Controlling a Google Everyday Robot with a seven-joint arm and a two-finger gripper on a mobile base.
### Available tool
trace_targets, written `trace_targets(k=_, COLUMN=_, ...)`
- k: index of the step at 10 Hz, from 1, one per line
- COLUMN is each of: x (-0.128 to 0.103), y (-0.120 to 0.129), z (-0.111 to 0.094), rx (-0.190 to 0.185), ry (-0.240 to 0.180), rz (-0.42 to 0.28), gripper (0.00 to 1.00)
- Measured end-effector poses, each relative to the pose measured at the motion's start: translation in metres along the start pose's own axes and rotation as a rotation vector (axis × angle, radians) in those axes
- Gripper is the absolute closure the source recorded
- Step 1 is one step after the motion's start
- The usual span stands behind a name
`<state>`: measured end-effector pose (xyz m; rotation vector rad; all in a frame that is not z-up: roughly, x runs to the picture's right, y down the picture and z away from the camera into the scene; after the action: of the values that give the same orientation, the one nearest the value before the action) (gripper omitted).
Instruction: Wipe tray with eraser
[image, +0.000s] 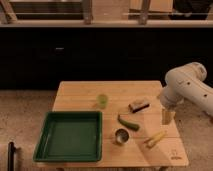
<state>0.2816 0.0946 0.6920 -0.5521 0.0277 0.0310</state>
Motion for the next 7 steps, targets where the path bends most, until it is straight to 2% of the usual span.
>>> trace_targets(k=2, x=-0.009, y=-0.019, z=0.007, rx=0.016, ry=0.001, rz=-0.037, gripper=0.20)
trace_targets(k=7, x=-0.015, y=-0.032, z=0.016, rx=0.037, ry=-0.020, rz=-0.063, gripper=0.20)
